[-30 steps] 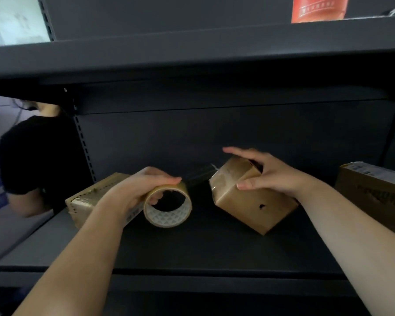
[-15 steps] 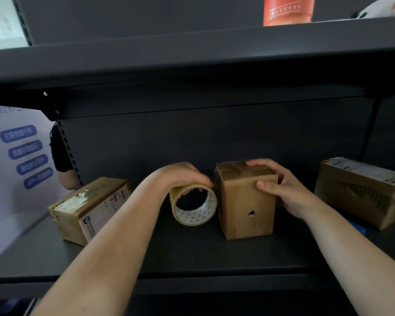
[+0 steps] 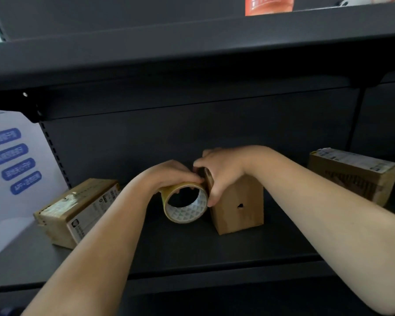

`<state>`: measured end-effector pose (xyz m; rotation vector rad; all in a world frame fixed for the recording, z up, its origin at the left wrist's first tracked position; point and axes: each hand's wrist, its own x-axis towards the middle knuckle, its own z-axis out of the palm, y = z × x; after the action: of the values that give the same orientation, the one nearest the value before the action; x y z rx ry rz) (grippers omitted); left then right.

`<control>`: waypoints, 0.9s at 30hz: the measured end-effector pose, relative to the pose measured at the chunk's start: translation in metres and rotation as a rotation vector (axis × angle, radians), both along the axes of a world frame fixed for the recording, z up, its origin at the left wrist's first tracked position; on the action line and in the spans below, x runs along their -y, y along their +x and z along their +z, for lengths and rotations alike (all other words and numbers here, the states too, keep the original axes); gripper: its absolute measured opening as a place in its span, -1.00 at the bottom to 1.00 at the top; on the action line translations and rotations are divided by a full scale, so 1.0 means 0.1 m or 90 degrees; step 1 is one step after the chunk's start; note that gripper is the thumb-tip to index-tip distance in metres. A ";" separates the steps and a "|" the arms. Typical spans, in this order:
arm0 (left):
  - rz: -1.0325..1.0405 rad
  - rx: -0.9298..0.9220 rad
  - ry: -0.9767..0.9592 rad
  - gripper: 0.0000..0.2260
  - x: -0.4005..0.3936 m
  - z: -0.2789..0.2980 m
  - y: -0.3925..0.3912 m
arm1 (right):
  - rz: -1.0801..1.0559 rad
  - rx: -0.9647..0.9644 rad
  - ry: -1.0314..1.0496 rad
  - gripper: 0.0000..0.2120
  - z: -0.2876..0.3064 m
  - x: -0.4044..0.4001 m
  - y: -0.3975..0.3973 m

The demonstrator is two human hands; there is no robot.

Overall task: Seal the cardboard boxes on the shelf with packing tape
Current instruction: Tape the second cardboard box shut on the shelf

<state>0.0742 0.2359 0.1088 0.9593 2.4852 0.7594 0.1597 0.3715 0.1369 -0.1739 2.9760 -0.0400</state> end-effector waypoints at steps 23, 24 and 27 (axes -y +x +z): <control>0.011 0.071 0.042 -0.49 0.78 0.04 -0.40 | -0.031 -0.182 -0.634 -0.34 -0.50 -0.63 0.34; 0.017 0.054 0.023 -0.54 0.75 0.03 -0.41 | -0.029 -0.178 -0.646 -0.34 -0.53 -0.66 0.36; 0.016 0.007 -0.038 -0.69 0.60 -0.03 -0.38 | -0.045 -0.153 -0.642 -0.33 -0.67 -0.74 0.42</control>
<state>0.0361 0.1760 0.1057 0.9031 2.4998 0.6916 0.2015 0.4456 0.0701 -0.1891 2.8630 -1.6067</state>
